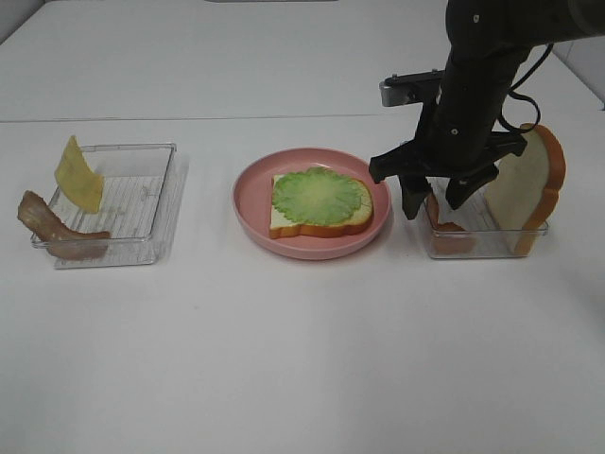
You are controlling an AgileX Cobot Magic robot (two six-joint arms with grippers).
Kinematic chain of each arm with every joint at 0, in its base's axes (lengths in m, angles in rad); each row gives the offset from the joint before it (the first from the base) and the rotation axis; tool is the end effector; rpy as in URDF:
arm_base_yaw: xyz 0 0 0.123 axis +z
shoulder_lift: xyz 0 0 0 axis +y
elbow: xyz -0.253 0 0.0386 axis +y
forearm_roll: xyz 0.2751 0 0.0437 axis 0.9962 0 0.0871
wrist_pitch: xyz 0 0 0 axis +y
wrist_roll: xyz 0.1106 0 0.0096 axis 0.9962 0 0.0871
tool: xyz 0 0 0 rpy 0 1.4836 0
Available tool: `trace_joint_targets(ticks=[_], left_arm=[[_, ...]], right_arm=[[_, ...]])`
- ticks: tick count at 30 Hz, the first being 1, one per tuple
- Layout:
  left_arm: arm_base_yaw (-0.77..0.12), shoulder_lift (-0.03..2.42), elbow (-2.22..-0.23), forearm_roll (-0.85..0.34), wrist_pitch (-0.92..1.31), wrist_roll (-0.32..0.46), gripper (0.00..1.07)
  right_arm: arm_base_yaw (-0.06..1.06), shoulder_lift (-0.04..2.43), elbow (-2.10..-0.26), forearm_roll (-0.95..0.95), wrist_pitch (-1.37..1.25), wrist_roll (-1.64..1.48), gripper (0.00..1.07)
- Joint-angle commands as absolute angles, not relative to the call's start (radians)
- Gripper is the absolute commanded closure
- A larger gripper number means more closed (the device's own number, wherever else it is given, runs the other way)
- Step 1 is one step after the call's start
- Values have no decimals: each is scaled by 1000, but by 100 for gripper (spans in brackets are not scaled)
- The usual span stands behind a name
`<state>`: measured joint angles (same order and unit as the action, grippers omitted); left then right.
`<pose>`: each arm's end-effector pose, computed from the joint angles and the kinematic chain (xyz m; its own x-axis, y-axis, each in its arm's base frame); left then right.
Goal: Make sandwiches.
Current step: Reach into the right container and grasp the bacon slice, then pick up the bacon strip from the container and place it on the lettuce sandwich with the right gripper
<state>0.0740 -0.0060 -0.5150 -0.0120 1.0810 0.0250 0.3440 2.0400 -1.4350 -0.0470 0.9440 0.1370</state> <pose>0.0623 0.0034 0.2843 -0.4553 -0.0143 -0.8902 -0.0557 0.9984 0.0124 0.3893 0.1350 0.1004 -0.9666 -0.2303 -0.1128 -0.2289 0.9731 -0.0257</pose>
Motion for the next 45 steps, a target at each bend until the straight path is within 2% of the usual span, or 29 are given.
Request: trace_joint_targets(ticks=[1, 5, 7, 8, 9, 10, 11, 12, 13, 14, 15, 22, 30, 37, 40, 42, 45], left_arm=[[76, -22, -515, -12, 1075, 17, 6], [76, -22, -515, -12, 1075, 17, 6], [76, -22, -515, -12, 1075, 17, 6], [76, -22, -515, -12, 1075, 17, 6], [76, -22, -515, -12, 1075, 17, 6], [76, -22, -515, -12, 1075, 17, 6], [76, -22, -515, -12, 1075, 17, 6], [76, -22, -515, -12, 1075, 17, 6], [76, -22, -515, -12, 1075, 17, 6], [76, -22, -515, -12, 1075, 17, 6], [76, -22, -515, -12, 1075, 17, 6], [76, -22, -515, -12, 1075, 17, 6], [76, -22, -515, -12, 1075, 17, 6], [76, -22, -515, -12, 1075, 17, 6], [76, -22, -515, -12, 1075, 17, 6], [76, -22, -515, -12, 1075, 17, 6], [76, -22, -515, -12, 1075, 17, 6]], right_arm=[[342, 2042, -1440, -54, 941, 132, 53], [342, 2042, -1440, -54, 943, 132, 53], [342, 2042, -1440, -54, 948, 132, 56], [342, 2042, -1440, -54, 952, 132, 67], [342, 2042, -1440, -54, 952, 132, 67], [342, 2042, -1440, -54, 956, 132, 73], [342, 2042, -1440, -54, 963, 132, 87], [342, 2042, -1440, -54, 963, 132, 87], [342, 2042, -1440, -54, 967, 132, 102], [342, 2042, -1440, -54, 967, 132, 102], [342, 2042, -1440, -54, 968, 132, 107], [342, 2037, -1441, -53, 997, 132, 107], [342, 1935, -1441, 34, 1057, 133, 107], [343, 1778, -1444, 249, 1059, 93, 107], [344, 1773, -1460, 315, 1058, 62, 107], [345, 1794, -1501, 458, 1027, -29, 107], [345, 1805, -1515, 498, 1017, -51, 107]])
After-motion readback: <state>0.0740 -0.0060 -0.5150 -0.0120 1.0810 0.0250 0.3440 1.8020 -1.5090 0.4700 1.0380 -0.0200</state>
